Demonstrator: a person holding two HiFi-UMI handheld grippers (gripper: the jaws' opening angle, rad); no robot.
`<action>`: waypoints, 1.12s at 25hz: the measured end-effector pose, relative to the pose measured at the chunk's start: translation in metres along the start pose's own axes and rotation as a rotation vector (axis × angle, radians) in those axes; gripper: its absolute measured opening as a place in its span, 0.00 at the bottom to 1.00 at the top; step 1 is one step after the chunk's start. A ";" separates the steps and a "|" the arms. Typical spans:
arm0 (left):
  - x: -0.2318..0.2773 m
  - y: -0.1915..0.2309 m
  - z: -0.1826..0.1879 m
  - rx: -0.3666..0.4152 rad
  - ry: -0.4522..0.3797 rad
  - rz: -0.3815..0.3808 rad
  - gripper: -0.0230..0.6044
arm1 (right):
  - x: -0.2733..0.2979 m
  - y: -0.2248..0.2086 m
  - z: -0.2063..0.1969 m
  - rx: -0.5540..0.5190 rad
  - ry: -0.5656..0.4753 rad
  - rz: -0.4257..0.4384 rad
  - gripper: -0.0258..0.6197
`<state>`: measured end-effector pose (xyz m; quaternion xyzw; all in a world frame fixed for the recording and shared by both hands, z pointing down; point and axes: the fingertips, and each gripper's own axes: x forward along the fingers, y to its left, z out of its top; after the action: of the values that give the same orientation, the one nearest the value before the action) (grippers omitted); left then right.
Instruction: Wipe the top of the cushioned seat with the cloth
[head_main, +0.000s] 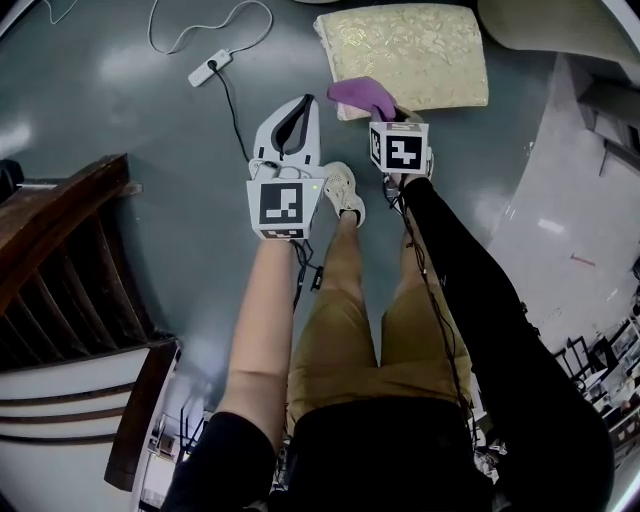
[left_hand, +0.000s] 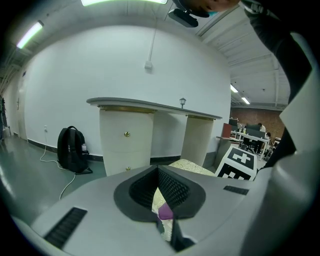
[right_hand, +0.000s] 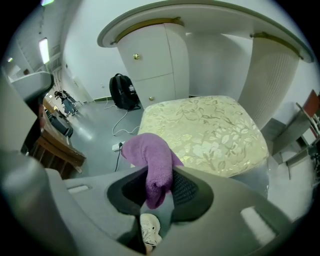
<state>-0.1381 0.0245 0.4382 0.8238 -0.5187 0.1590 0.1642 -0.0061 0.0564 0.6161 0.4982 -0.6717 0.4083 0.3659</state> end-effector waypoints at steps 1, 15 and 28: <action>0.003 -0.002 0.002 0.005 0.000 0.002 0.05 | -0.002 -0.010 0.001 0.019 -0.002 -0.012 0.17; 0.064 -0.070 0.034 0.043 0.011 0.004 0.05 | -0.028 -0.165 0.021 0.100 -0.014 -0.122 0.17; 0.104 -0.129 0.043 0.053 0.035 0.069 0.05 | -0.040 -0.309 0.019 0.208 0.001 -0.260 0.17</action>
<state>0.0257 -0.0250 0.4307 0.8067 -0.5394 0.1928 0.1456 0.3005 0.0013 0.6292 0.6158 -0.5556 0.4252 0.3624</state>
